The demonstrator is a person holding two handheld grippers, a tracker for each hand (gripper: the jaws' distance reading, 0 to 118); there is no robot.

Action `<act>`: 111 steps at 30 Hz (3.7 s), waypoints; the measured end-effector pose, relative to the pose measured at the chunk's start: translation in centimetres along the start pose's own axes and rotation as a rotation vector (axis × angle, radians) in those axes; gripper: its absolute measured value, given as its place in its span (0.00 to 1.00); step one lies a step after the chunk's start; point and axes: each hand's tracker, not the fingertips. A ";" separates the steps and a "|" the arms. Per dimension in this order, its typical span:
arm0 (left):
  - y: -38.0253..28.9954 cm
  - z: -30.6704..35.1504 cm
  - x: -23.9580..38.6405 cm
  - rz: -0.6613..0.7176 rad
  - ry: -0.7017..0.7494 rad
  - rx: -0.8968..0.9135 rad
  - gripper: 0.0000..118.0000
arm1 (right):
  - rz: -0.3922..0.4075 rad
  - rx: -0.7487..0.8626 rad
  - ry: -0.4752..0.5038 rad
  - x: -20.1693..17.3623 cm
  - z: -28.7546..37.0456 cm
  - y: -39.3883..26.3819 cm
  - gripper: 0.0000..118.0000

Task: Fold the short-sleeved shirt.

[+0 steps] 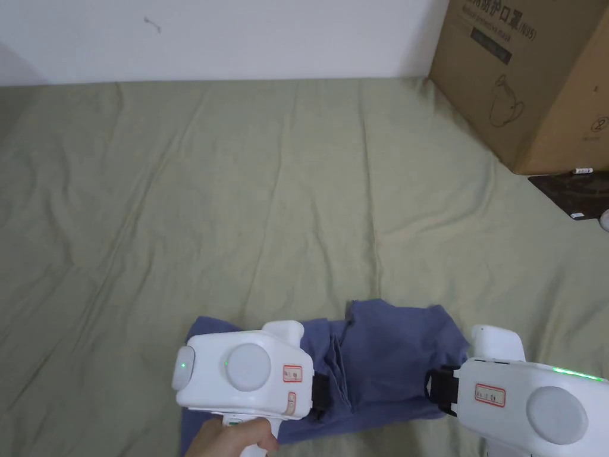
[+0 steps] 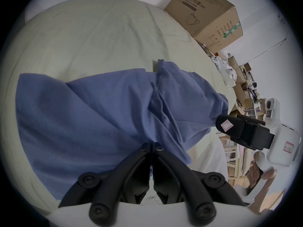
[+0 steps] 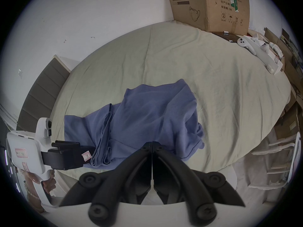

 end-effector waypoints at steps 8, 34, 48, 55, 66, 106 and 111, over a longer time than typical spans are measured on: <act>0.2 2.2 0.6 -0.005 -0.151 -0.003 0.02 | 0.042 -0.015 0.012 -1.6 -0.4 1.1 0.01; -4.2 5.4 -20.2 0.468 -0.403 0.173 0.96 | 0.107 -0.094 0.026 -5.9 -2.3 -0.4 0.01; -4.0 6.9 -20.7 0.509 -0.403 0.192 0.11 | 0.094 -0.079 -0.004 -5.7 -0.3 -0.6 0.01; -5.1 11.8 -24.3 0.456 -0.231 0.181 0.11 | 0.076 -0.064 -0.031 -4.6 0.7 -0.7 0.01; -6.7 18.6 -23.5 0.495 -0.074 0.241 0.11 | 0.036 -0.085 0.008 -3.7 -0.3 -1.9 0.01; 3.6 1.5 -1.7 0.116 -0.193 -0.017 0.03 | -0.157 -0.023 0.014 3.2 0.3 -3.2 0.01; 2.2 -3.2 2.4 0.041 -0.162 -0.129 0.01 | -0.175 -0.029 0.016 3.9 0.3 -3.5 0.01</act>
